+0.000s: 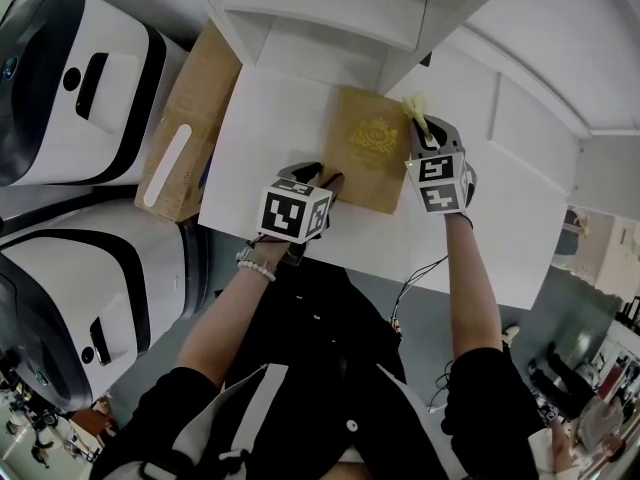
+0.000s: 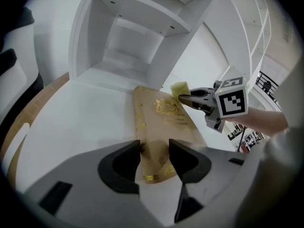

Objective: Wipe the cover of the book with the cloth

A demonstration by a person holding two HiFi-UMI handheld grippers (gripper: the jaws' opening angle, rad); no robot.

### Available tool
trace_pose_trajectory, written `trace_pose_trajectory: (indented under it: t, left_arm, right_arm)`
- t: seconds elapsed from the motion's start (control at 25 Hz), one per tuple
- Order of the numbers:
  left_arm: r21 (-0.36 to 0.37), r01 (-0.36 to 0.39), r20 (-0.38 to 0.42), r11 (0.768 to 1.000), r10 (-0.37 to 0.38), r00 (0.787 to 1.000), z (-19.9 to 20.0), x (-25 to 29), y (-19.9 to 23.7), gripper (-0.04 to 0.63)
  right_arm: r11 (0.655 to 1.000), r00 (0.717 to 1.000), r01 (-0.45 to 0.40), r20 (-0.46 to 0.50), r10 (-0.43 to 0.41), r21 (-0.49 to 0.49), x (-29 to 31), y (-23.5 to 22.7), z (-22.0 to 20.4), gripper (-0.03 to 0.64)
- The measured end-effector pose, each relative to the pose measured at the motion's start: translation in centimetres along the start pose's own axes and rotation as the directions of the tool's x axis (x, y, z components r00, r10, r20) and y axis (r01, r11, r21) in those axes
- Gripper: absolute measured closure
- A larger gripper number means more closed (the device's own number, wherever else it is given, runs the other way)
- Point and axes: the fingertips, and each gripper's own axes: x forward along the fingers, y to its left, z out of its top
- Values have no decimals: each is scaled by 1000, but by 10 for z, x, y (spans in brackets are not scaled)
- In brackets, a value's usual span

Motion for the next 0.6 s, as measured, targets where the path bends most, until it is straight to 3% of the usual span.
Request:
trace_pose_trajectory:
  t: [0.6]
  left_arm:
    - [-16, -20, 15, 1000, 21, 1000, -1, -1, 0, 407]
  right_arm:
    - [978, 986, -161, 29, 166, -130, -33, 57, -8, 578]
